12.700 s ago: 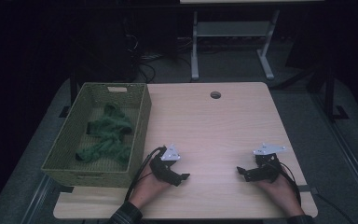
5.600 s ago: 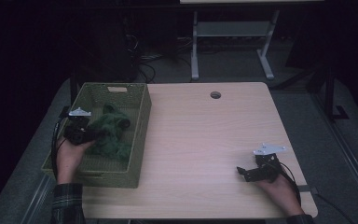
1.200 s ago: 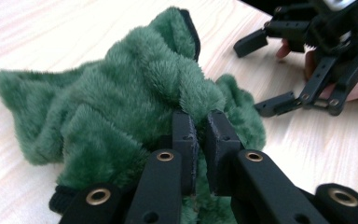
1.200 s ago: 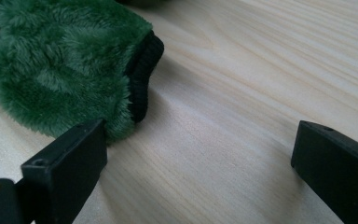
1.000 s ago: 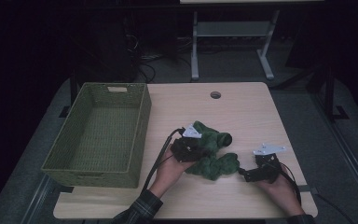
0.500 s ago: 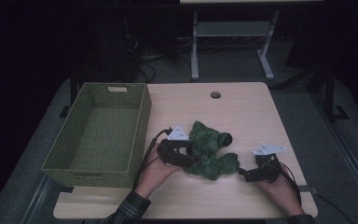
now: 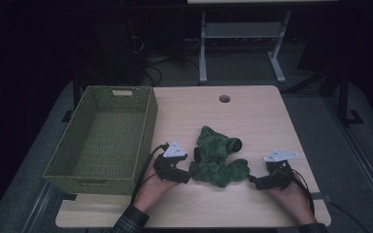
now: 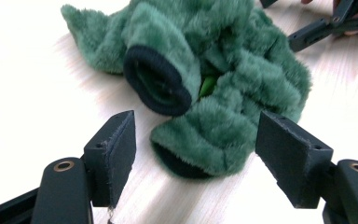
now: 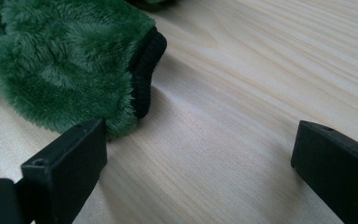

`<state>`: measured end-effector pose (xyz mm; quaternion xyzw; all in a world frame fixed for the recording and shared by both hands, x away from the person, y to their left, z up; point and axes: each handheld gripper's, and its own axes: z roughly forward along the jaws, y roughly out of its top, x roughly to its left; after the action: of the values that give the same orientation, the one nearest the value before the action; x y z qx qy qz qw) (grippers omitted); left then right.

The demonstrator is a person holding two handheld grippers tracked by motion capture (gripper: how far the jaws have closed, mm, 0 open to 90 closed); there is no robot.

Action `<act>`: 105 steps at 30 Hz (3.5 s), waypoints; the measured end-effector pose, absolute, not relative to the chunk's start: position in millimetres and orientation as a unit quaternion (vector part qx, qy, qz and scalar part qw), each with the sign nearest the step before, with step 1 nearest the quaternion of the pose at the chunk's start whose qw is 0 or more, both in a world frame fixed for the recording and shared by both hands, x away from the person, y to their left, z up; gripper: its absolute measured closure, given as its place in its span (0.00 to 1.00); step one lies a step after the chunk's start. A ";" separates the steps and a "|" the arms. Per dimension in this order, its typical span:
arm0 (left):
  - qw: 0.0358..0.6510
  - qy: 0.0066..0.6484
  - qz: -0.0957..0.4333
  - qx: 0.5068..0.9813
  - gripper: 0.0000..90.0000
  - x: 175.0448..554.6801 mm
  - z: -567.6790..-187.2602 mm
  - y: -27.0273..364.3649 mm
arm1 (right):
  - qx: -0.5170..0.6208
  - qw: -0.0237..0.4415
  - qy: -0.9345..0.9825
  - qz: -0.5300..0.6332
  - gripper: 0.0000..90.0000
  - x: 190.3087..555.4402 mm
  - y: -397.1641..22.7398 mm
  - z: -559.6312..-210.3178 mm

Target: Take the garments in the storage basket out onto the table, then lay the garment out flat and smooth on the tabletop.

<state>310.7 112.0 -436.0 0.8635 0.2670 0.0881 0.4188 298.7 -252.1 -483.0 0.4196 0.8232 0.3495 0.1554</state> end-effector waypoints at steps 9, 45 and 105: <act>0.419 0.266 0.088 0.863 0.32 314.9 -454.2 114.8 | 0.419 0.156 0.823 0.350 0.03 298.9 -252.1 -483.0; 0.406 0.234 0.036 0.882 0.84 322.1 -470.9 100.9 | 0.350 0.087 0.841 0.404 0.62 299.4 -236.7 -471.8; 0.396 0.310 0.010 0.864 0.59 267.2 -452.3 140.2 | 0.354 0.090 0.842 0.397 0.76 241.2 -269.0 -461.7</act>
<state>267.2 140.2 -452.3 0.8645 0.3099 0.0100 0.3956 241.2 -269.0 -461.7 0.3537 0.8421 0.3970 0.0900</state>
